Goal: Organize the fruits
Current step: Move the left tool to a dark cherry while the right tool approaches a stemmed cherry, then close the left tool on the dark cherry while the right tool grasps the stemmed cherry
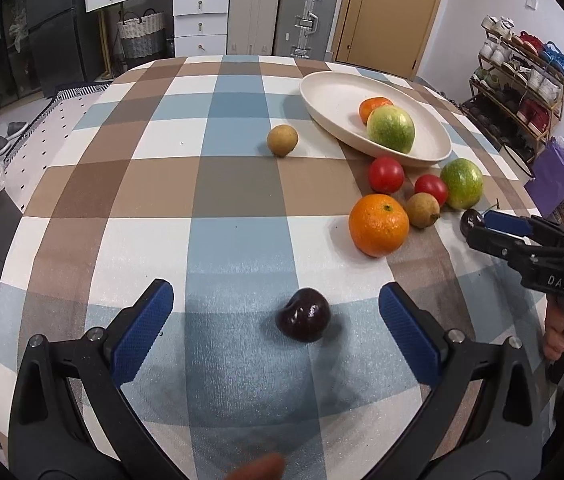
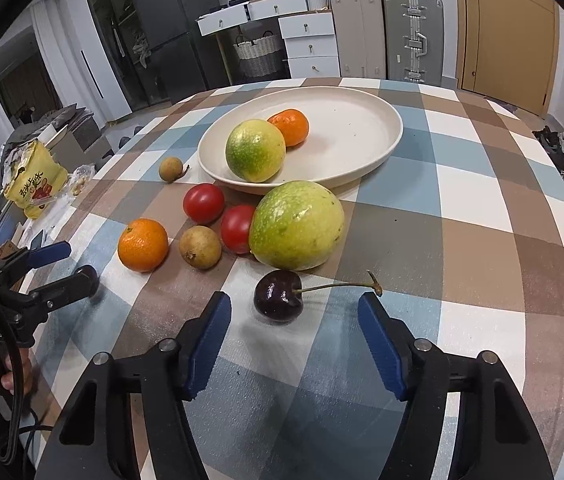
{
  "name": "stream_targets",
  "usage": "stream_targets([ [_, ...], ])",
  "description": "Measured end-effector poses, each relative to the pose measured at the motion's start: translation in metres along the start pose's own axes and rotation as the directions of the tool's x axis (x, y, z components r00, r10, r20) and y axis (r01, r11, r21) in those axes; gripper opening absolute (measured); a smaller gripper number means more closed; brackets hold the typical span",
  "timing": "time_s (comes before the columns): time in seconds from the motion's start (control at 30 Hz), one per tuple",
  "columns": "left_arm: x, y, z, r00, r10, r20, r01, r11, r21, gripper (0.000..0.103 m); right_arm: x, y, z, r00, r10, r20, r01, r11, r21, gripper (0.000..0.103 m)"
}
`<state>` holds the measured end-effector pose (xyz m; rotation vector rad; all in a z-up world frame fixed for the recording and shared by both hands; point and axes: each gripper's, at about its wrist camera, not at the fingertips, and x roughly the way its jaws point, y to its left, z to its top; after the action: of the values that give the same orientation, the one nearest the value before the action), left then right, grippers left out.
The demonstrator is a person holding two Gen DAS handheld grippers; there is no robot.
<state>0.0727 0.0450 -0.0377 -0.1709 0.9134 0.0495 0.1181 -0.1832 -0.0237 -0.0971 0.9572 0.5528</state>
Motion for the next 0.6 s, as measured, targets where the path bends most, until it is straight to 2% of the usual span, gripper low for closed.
stream_targets([
  [0.13, 0.002, 0.000, -0.002, 1.000, -0.019, -0.024, 0.019, 1.000, 0.011, 0.096, 0.000, 0.000, 0.000, 1.000, -0.001, 0.001, 0.001, 1.000, -0.001, 0.067],
  [0.2, 0.000, -0.004, -0.004, 1.000, -0.027, -0.012, 0.027, 0.999, 0.039, 0.093, 0.001, 0.002, 0.001, 1.000, -0.006, -0.003, 0.006, 1.000, -0.015, 0.064],
  [0.4, 0.000, -0.010, -0.006, 0.999, -0.044, -0.026, 0.046, 0.995, 0.086, 0.074, 0.004, 0.006, 0.003, 1.000, -0.018, -0.007, 0.017, 0.999, -0.035, 0.056],
  [0.47, 0.001, -0.010, -0.007, 0.997, -0.062, -0.036, 0.065, 0.995, 0.079, 0.058, 0.004, 0.007, 0.004, 1.000, -0.020, -0.009, 0.019, 0.999, -0.043, 0.054],
  [0.5, 0.002, -0.010, -0.007, 0.997, -0.067, -0.040, 0.070, 0.994, 0.078, 0.055, 0.004, 0.008, 0.004, 1.000, -0.015, -0.009, 0.015, 0.999, -0.044, 0.053],
  [0.57, 0.001, -0.010, -0.007, 0.996, -0.077, -0.038, 0.080, 0.993, 0.087, 0.038, 0.004, 0.009, 0.003, 1.000, -0.010, -0.007, 0.010, 0.999, -0.047, 0.050],
  [0.6, 0.001, -0.010, -0.008, 0.996, -0.083, -0.038, 0.086, 0.992, 0.089, 0.034, 0.004, 0.010, 0.003, 1.000, -0.011, -0.005, 0.011, 0.999, -0.049, 0.048],
])
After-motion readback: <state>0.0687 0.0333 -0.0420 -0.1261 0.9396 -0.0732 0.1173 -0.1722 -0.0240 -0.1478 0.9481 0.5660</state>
